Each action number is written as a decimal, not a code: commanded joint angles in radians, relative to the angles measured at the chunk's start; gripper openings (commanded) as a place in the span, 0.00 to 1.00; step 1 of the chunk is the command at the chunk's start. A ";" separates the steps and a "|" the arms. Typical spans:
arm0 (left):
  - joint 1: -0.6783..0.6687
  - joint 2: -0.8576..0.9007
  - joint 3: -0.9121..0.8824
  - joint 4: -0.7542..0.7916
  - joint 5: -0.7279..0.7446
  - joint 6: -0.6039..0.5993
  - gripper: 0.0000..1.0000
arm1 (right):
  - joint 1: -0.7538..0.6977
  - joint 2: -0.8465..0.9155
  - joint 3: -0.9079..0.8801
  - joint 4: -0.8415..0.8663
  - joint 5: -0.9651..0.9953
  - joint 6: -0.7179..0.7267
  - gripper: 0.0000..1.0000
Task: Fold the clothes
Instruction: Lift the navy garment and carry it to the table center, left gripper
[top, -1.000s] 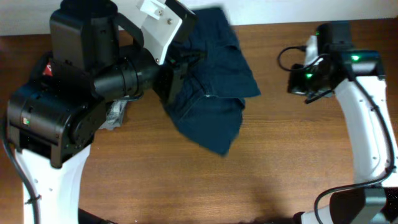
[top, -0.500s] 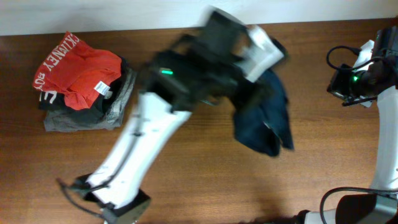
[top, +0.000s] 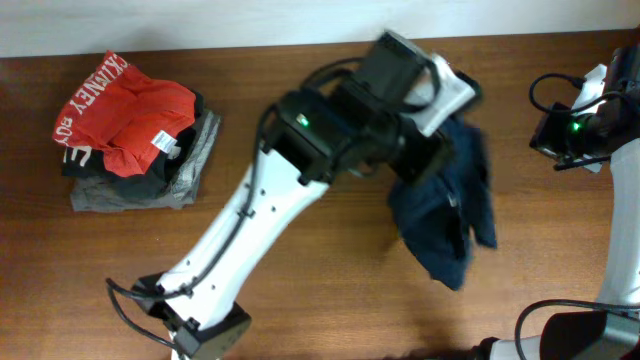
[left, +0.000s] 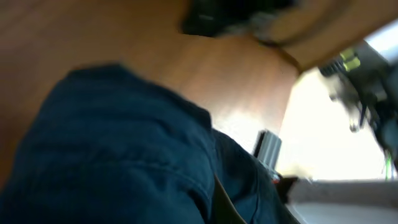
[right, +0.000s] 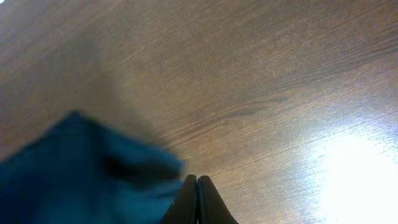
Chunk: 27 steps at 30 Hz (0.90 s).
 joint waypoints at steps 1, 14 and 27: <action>0.094 0.027 0.017 0.028 -0.033 -0.137 0.01 | -0.005 -0.024 0.019 0.008 -0.011 -0.007 0.04; 0.288 0.378 0.018 0.205 0.223 -0.268 0.01 | -0.002 -0.023 0.019 -0.010 -0.108 -0.082 0.05; 0.278 0.349 0.124 0.228 0.145 -0.154 0.01 | 0.200 -0.019 -0.066 -0.068 -0.603 -0.624 0.54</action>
